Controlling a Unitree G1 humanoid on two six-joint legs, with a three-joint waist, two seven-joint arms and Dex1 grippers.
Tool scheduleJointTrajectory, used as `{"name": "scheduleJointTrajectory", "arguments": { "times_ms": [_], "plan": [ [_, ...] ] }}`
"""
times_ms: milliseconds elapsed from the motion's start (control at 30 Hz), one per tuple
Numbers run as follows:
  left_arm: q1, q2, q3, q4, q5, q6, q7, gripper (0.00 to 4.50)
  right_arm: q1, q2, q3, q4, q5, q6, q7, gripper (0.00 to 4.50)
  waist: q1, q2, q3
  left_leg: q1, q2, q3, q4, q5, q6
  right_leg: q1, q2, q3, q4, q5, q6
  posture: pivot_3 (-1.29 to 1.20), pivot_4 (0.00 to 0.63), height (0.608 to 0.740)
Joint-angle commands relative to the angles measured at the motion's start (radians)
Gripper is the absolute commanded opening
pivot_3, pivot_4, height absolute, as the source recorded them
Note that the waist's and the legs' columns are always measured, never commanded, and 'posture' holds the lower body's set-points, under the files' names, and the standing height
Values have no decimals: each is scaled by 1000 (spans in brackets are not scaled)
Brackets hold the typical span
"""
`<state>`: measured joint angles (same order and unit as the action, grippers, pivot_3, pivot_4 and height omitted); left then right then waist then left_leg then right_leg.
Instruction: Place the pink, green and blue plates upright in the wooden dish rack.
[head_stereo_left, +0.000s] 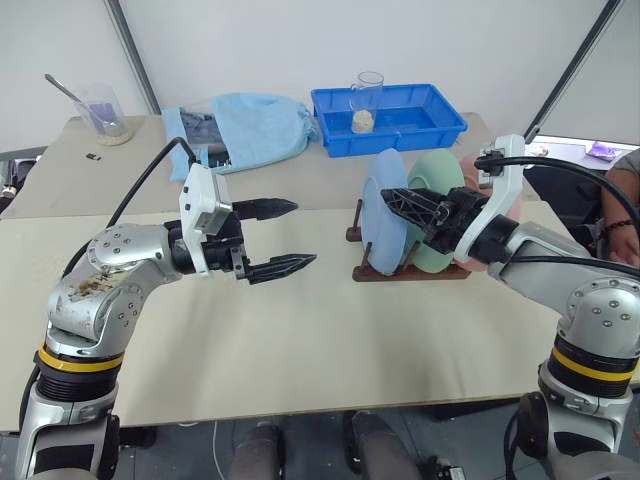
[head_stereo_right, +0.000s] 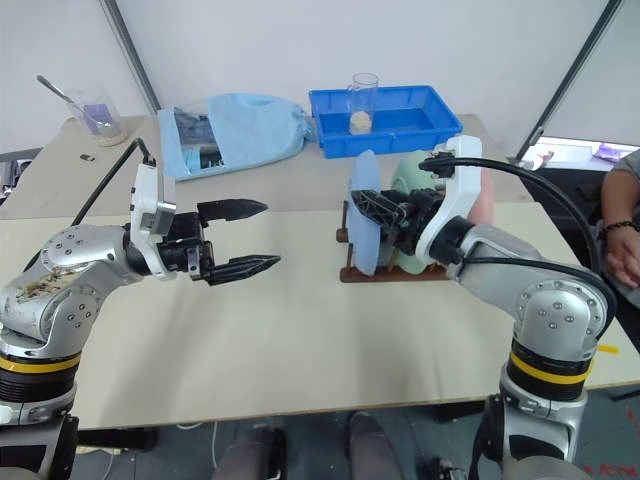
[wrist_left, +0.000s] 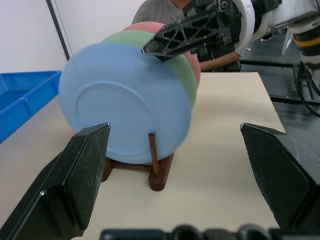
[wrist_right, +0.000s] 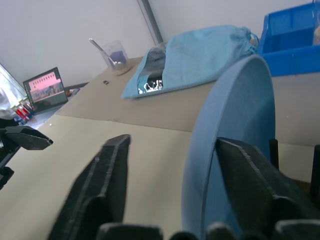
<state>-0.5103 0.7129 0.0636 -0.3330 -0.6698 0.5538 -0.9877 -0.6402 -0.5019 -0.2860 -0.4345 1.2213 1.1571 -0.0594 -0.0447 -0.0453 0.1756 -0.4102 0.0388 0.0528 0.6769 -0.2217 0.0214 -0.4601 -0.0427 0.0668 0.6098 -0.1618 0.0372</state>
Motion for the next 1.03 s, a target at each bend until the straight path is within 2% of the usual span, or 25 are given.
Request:
{"name": "scheduleJointTrajectory", "arguments": {
  "times_ms": [33, 67, 133, 267, 400, 533, 633, 767, 1033],
  "plan": [
    [-23, 19, 14, 4, 24, -8, 9, 4500, -41, -34, -2, -27, -13, -46, 37, 4153, 0, 0, 0, 0, 0, 0, 0, 0, 0, 0, 0, 0, 0, 0, 0, 0, 150, 720],
    [-24, 21, 11, 9, 34, -12, 13, 4500, -52, -47, 2, -27, -23, -50, 52, 4467, 0, 0, 0, 0, 0, 0, 0, 0, 0, 0, 0, 0, 0, 0, 0, 0, 150, 720],
    [-22, 56, -19, 28, 101, -41, -3, 4500, -92, -100, 3, -16, -40, -56, 104, 4467, 0, 0, 0, 0, 0, 0, 0, 0, 0, 0, 0, 0, 0, 0, 0, 0, 150, 720],
    [0, 134, -76, 53, 250, -115, -18, 4500, -110, -291, 24, -17, -108, -77, 334, 4467, 4, 0, 0, 0, 0, 0, -1, 0, 0, 0, 0, 0, -1, -4, -5, 0, 150, 720],
    [28, 214, -31, 11, 251, -1, -1, 4500, 12, -621, 14, -8, -286, -206, 706, 4467, 19, 0, 0, -3, -1, 0, -1, -1, 1, -2, -2, 0, -2, -6, -3, 0, 150, 720],
    [170, 336, 30, -71, 274, 21, -28, 4500, 198, -798, -96, 44, -404, -340, 999, 4467, 18, 0, 0, -3, 0, 4, -1, -6, 9, -3, -3, 0, -3, -8, -3, 0, 150, 720],
    [290, 395, 76, -114, 301, 38, -22, 4500, 349, -868, -170, 100, -520, -439, 1176, 4467, 21, 0, 0, -2, 2, 5, -1, -7, 11, -4, -3, 0, -2, -9, -4, 0, 150, 720],
    [406, 400, 141, -102, 332, 2, -6, 4500, 464, -907, -200, 224, -664, -608, 1328, 4467, 29, 0, 1, 2, 5, 7, 0, -7, 10, -3, -3, 0, 0, -11, -7, 0, 150, 720],
    [516, 370, 242, -114, 306, -2, -9, 4500, 490, -921, -164, 397, -798, -809, 1458, 4467, 30, 2, 1, 5, 9, 16, 0, -7, 9, -6, -4, 0, 1, -11, -7, 0, 150, 720]
  ]
}}
